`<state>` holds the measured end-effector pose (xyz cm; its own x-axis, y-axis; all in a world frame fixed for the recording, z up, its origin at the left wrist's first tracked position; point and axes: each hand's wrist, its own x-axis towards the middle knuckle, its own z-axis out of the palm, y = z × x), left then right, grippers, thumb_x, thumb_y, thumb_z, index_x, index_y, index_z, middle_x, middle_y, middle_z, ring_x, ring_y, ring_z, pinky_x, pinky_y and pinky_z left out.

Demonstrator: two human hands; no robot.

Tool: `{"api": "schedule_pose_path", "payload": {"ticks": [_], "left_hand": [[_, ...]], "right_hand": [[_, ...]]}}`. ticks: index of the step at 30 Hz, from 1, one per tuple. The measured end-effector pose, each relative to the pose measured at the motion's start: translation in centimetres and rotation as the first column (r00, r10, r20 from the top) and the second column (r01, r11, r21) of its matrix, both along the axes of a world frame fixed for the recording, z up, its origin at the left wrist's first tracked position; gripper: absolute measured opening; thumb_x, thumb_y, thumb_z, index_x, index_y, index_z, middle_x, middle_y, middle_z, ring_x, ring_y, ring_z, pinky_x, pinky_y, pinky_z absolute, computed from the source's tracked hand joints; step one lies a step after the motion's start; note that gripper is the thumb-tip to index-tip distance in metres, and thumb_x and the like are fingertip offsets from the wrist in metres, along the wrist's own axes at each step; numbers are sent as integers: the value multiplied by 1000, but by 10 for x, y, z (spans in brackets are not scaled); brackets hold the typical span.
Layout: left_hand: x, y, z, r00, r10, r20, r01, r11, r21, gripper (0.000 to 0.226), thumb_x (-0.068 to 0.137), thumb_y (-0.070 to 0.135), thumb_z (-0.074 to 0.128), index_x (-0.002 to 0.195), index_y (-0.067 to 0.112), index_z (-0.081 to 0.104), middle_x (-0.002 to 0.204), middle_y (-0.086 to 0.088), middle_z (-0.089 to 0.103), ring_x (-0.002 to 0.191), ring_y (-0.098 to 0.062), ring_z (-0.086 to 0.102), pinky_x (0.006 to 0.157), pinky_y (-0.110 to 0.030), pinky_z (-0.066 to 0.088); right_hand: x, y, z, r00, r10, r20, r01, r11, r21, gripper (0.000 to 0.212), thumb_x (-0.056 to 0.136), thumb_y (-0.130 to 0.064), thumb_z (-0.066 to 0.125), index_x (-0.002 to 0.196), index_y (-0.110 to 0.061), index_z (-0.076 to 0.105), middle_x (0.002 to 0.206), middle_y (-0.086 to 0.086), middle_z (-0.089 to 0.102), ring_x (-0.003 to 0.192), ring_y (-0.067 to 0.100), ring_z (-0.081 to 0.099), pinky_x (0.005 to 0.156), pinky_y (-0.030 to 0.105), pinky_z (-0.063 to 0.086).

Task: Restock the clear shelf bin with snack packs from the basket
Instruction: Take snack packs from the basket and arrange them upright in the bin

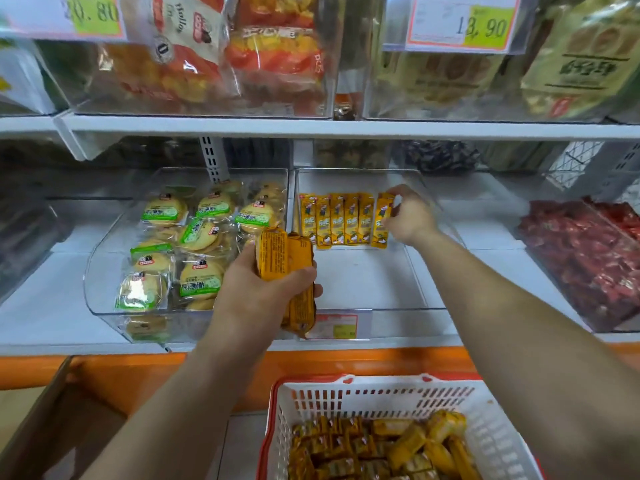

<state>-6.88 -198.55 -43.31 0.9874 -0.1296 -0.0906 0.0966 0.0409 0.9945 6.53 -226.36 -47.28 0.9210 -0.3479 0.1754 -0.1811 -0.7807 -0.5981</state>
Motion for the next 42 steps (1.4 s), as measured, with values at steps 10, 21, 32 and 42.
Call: {"api": "schedule_pose_path", "payload": {"ticks": [10,21,32,42], "left_hand": [[3,2,-4,999,-35,-31,34,999,-21,24,91,17,75,111,24,65,95,1,80,82,-20,79,55,-37,61],[-6,-8,3,985,-85,-152,60,985,-163,21,95,10,67,112,23,63,95,-4,80,83,-25,79,53,-36,60],[-56,-51,10,947,-255,-196,187,933,-309,24,95,13,66,117,6,72,105,-16,78,81,-27,77,56,-28,57],[-73,-58,18,964,-234,-124,175,914,-366,27,99,17,61,120,1,68,116,-18,76,101,-29,75,88,-37,63]], "right_hand": [[26,-7,-32,998,-58,-12,58,998,-16,50,87,-7,59,134,-20,51,112,17,68,107,35,63,85,34,50],[-15,15,7,998,-56,-3,56,998,29,62,87,-11,65,144,-4,40,125,21,60,116,37,56,88,35,47],[-250,77,47,941,337,34,-265,670,694,24,91,-26,71,112,-25,60,90,1,64,84,15,72,71,37,61],[-266,67,56,974,194,118,-146,141,979,27,95,-3,53,120,4,61,88,19,67,68,29,68,58,32,56]]}}
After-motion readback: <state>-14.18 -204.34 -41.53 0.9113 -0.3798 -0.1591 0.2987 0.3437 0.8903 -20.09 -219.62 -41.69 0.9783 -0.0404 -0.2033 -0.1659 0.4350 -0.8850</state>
